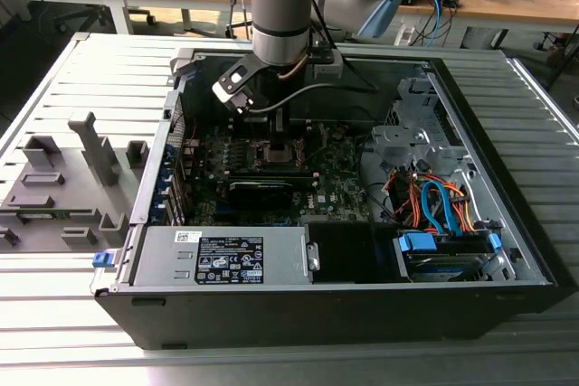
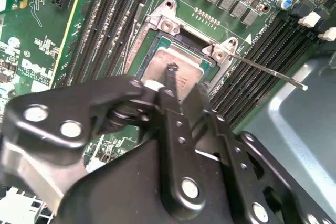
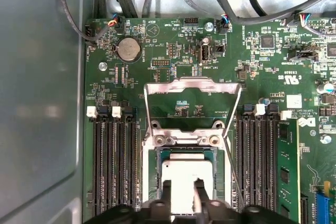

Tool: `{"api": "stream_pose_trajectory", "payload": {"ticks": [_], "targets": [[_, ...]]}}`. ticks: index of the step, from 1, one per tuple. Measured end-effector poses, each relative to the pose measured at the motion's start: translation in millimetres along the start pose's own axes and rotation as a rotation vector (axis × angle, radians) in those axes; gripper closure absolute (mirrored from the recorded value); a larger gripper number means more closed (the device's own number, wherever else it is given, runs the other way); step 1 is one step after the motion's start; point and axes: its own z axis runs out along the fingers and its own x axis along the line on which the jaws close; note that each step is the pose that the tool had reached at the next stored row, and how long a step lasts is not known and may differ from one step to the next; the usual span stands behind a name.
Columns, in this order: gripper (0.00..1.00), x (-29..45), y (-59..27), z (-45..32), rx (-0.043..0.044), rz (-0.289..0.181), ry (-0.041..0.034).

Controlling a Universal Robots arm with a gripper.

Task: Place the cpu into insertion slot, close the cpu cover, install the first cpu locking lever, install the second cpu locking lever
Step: 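Place the cpu into insertion slot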

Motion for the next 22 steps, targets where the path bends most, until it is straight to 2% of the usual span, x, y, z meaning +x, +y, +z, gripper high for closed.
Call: {"api": "stream_pose_trajectory", "payload": {"ticks": [3, 6, 7, 8, 13, 22], "targets": [[0.89, -1.9, 0.7, 0.0, 0.0029, 0.000, 0.0000], [0.89, -5.1, 1.2, -2.4, 0.0044, 0.000, -0.0003], [0.89, -5.1, 1.2, -5.9, 0.0043, 0.000, -0.0001], [0.89, -5.1, 1.5, -12.9, 0.0043, 0.000, 0.0000], [0.89, -5.2, 1.9, -30.9, 0.0042, 0.000, 0.0000], [0.89, -5.4, 1.9, -32.2, 0.0042, 0.000, -0.0001]]}}
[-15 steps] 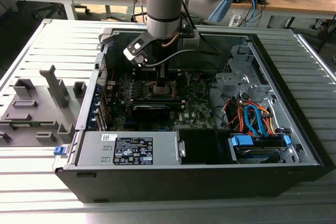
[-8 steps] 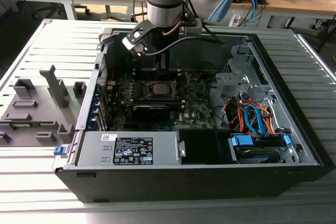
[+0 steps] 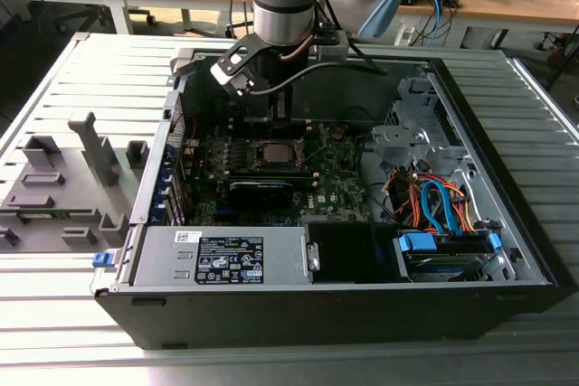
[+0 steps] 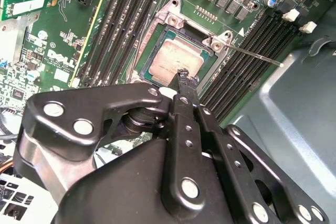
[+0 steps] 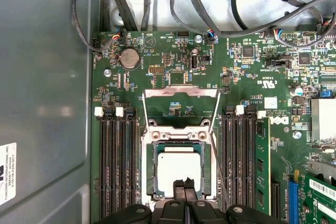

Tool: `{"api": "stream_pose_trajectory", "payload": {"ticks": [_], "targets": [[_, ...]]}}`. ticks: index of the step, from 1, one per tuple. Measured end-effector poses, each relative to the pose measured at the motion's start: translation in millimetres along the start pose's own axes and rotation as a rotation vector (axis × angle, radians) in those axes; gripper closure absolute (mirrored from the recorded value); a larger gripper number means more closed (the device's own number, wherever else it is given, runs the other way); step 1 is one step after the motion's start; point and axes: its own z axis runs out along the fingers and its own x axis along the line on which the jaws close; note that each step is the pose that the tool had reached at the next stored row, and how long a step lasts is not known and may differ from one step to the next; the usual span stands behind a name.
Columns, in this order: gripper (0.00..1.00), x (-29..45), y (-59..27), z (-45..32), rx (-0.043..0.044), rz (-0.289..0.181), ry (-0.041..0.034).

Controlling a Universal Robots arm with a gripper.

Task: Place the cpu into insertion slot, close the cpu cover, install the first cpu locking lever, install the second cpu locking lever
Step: 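Place the cpu into insertion slot, then close the cpu cover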

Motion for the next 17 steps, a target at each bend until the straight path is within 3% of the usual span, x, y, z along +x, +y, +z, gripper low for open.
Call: {"api": "stream_pose_trajectory", "payload": {"ticks": [6, 17], "targets": [[0.89, -0.2, 0.6, 0.0, 0.0000, 0.000, 0.0000], [0.89, -1.7, 19.4, -2.8, 0.0041, 0.000, 0.0001]]}}
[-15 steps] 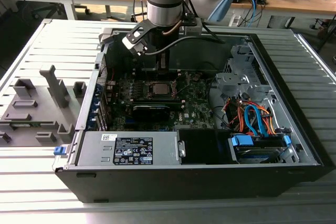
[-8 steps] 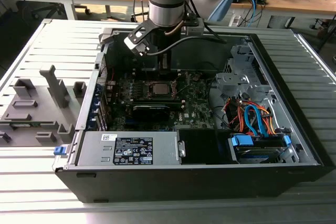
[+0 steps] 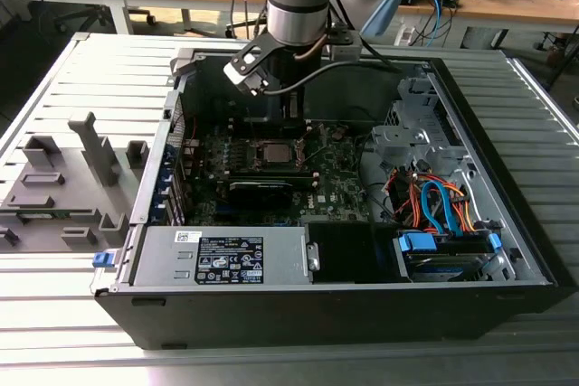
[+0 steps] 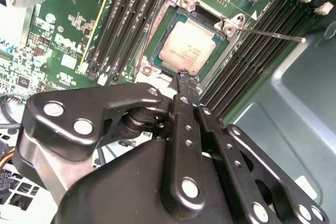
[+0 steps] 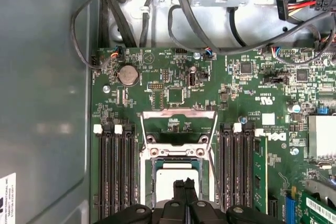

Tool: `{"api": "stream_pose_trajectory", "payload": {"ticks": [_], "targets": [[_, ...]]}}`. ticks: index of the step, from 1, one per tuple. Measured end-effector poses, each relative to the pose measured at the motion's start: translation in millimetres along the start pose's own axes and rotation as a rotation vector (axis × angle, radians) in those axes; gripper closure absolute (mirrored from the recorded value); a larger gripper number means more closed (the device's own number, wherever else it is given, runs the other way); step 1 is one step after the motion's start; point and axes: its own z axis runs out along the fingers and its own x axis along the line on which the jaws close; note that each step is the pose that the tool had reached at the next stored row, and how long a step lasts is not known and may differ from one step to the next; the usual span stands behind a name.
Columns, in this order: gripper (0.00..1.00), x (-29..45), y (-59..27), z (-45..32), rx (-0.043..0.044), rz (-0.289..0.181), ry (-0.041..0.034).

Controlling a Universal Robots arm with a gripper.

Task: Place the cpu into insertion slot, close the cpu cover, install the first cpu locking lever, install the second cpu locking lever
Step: 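Close the cpu cover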

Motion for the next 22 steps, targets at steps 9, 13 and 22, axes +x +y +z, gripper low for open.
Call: {"api": "stream_pose_trajectory", "payload": {"ticks": [9, 13, 22], "targets": [[0.89, -0.4, 23.5, -3.1, 0.0114, 0.000, 0.0002], [0.89, -0.4, 32.9, -3.7, 0.0168, 0.000, 0.0001], [0.89, -0.5, 63.1, -7.9, 0.0346, 0.000, 0.0001]]}}
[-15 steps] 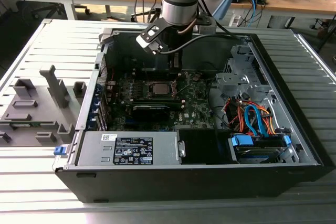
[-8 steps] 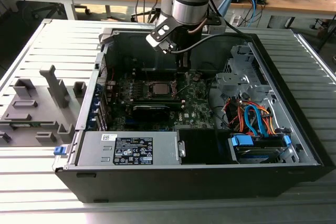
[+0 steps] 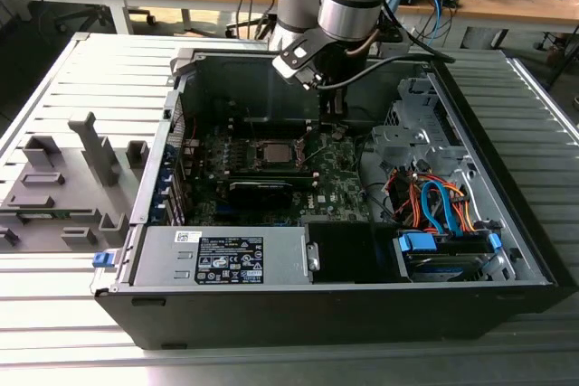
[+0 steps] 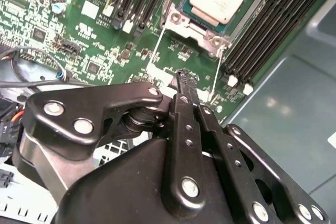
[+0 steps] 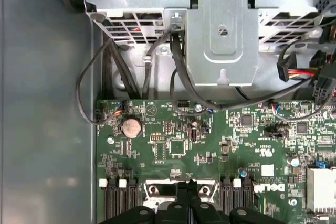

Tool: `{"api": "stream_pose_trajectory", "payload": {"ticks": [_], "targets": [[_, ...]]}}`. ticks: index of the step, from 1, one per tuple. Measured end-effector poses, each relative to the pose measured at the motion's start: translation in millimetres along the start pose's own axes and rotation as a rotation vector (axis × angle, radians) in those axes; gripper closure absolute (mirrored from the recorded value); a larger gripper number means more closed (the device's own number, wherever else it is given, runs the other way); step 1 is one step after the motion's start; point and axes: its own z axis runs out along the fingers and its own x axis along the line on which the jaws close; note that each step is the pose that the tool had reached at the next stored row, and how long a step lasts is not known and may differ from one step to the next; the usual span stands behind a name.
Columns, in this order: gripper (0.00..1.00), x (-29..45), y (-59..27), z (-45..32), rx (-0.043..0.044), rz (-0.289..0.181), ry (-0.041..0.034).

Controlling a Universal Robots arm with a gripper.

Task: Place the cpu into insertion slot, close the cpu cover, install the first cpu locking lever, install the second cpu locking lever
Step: 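Close the cpu cover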

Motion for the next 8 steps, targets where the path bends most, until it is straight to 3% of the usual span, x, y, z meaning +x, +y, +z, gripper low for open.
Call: {"api": "stream_pose_trajectory", "payload": {"ticks": [6, 8], "targets": [[0.89, 0.0, 15.6, -0.5, 0.0159, 0.000, 0.0001], [0.89, -0.1, 22.3, -0.5, 0.0255, 0.000, 0.0001]]}}
